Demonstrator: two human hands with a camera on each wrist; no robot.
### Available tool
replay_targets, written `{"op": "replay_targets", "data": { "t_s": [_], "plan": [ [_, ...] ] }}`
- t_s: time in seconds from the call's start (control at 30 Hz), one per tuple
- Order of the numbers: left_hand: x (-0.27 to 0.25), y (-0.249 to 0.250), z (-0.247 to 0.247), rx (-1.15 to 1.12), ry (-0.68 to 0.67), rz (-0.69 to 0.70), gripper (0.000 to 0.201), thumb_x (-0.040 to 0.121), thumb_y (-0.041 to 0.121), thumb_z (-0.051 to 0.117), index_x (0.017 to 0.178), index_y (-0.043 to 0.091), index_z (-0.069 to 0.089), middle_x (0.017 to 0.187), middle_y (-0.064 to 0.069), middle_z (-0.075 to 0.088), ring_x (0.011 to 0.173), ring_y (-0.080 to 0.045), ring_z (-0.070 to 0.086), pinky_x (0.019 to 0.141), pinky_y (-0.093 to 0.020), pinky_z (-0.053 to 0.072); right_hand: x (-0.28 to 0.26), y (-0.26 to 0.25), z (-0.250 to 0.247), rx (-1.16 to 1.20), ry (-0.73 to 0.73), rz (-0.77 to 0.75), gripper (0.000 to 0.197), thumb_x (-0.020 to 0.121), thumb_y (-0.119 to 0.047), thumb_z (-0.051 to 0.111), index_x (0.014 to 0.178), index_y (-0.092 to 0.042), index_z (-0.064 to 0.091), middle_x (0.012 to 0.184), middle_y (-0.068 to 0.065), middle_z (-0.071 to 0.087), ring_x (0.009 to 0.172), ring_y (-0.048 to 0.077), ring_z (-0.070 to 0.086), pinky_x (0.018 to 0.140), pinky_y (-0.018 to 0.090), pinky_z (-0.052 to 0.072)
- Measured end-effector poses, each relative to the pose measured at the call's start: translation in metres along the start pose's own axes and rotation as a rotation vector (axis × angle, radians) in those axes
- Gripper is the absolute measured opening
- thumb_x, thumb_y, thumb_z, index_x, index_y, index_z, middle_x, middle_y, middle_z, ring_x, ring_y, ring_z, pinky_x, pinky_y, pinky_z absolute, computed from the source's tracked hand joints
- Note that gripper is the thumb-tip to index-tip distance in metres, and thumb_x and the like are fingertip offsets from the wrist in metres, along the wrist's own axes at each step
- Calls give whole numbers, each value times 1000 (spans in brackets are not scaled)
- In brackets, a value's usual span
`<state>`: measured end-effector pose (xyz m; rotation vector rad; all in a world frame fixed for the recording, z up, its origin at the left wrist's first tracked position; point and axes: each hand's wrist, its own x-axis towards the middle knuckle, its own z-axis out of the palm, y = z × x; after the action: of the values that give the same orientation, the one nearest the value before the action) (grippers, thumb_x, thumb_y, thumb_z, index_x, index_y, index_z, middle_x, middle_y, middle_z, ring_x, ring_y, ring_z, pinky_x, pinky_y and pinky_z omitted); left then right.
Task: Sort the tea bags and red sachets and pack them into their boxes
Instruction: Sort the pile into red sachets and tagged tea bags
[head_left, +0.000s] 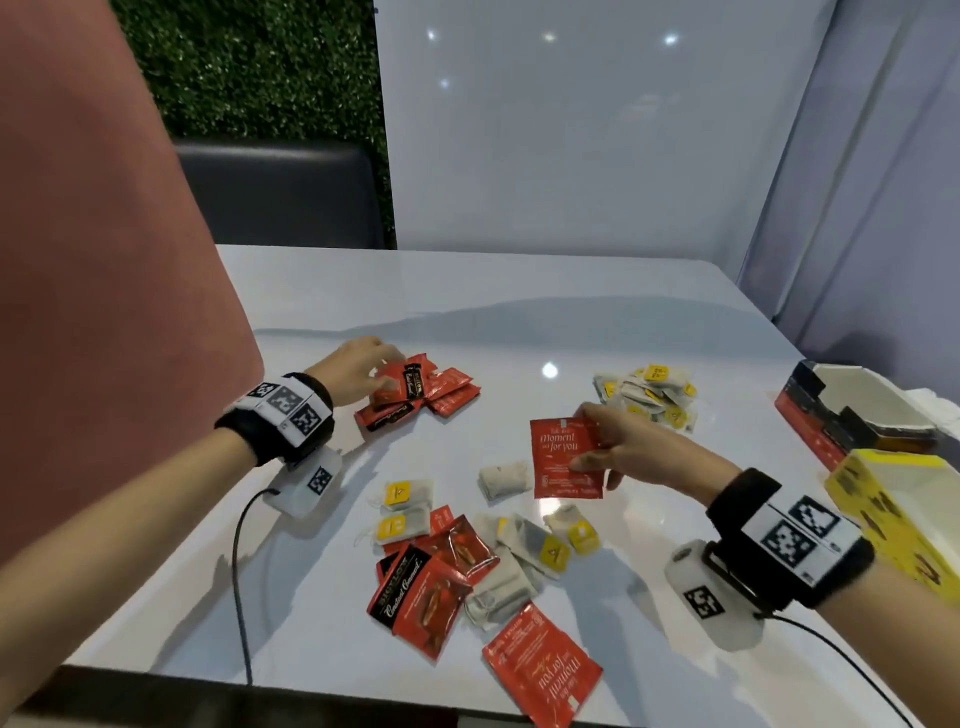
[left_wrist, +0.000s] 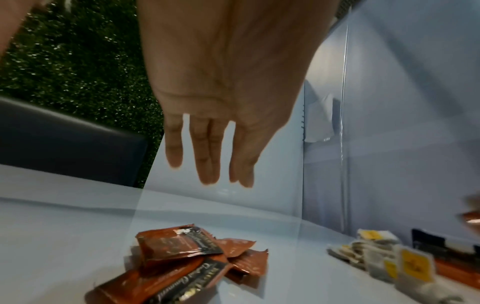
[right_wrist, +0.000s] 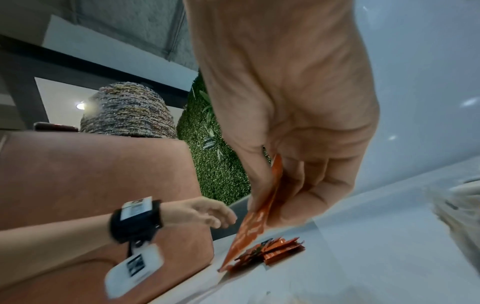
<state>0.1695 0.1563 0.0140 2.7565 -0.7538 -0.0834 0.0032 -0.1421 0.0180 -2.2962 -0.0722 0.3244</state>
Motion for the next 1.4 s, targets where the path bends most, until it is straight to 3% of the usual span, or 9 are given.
{"op": "replay_targets", "data": {
  "t_s": [0.2, 0.37, 0.47, 0.53, 0.63, 0.9, 1.13, 1.3, 1.4],
  "plan": [
    [-63, 24, 10, -70, -238, 32, 23, 91, 13, 57, 113, 12, 61, 106, -4, 67, 84, -9, 59, 73, -12, 43, 64, -31, -16, 221, 86, -2, 21, 82, -2, 68, 93, -8, 51, 73, 6, 58, 56, 15, 52, 41, 16, 43],
    [-91, 30, 36, -91, -434, -40, 77, 78, 28, 72, 142, 18, 30, 130, -3, 44, 111, -14, 50, 92, -22, 42, 131, -55, 0, 366, 24, 73, 18, 83, 2, 65, 78, -9, 51, 66, 9, 54, 37, 6, 51, 40, 16, 43],
    [-93, 28, 46, -86, -463, -55, 92, 75, 26, 76, 147, 20, 19, 137, -6, 32, 127, -21, 40, 103, -26, 36, 162, -60, 22, 351, -36, 168, 16, 83, 2, 65, 78, -6, 53, 74, 11, 58, 51, 13, 57, 49, 20, 48],
    [-91, 25, 54, -58, -433, -52, 83, 79, 23, 72, 146, 19, 23, 136, -7, 32, 127, -21, 37, 105, -25, 33, 180, -56, 36, 286, -60, 186, 15, 81, -1, 69, 78, -6, 54, 86, 15, 63, 71, 22, 61, 70, 31, 55],
    [-89, 23, 66, -109, -337, -42, 62, 84, 14, 64, 139, 13, 35, 122, -2, 34, 111, -14, 39, 85, -3, 33, 192, -51, 48, 260, -83, 178, 10, 80, 1, 68, 83, 0, 58, 92, 21, 63, 84, 30, 62, 94, 48, 50],
    [-72, 29, 72, 28, -360, 29, 37, 78, 17, 70, 108, 17, 49, 93, 7, 39, 76, -8, 42, 59, -11, 32, 136, -42, 30, -489, -93, 4, 33, 86, -10, 65, 115, 0, 53, 88, 14, 62, 54, 17, 54, 54, 24, 48],
    [-60, 31, 56, 120, -350, 75, 20, 88, 19, 59, 105, 10, 56, 97, 0, 46, 87, -13, 44, 61, -11, 29, 95, -25, 50, -707, -371, -125, 45, 80, -24, 72, 117, -7, 54, 100, 6, 54, 86, 18, 46, 73, 26, 35],
    [-54, 42, 44, -12, -252, 75, 7, 92, 12, 53, 95, 11, 47, 97, -5, 58, 87, -20, 53, 65, -14, 36, 83, -11, 52, -754, -272, -161, 12, 86, -16, 60, 81, -9, 51, 102, 14, 62, 83, 24, 48, 72, 31, 39],
    [-46, 53, 34, -119, -178, 78, 17, 92, 13, 54, 99, 14, 39, 95, -5, 61, 84, -21, 59, 63, -17, 43, 70, -10, 27, -626, -203, -134, 13, 88, -11, 55, 79, -11, 45, 102, 15, 70, 90, 29, 63, 81, 33, 48]
  ]
}}
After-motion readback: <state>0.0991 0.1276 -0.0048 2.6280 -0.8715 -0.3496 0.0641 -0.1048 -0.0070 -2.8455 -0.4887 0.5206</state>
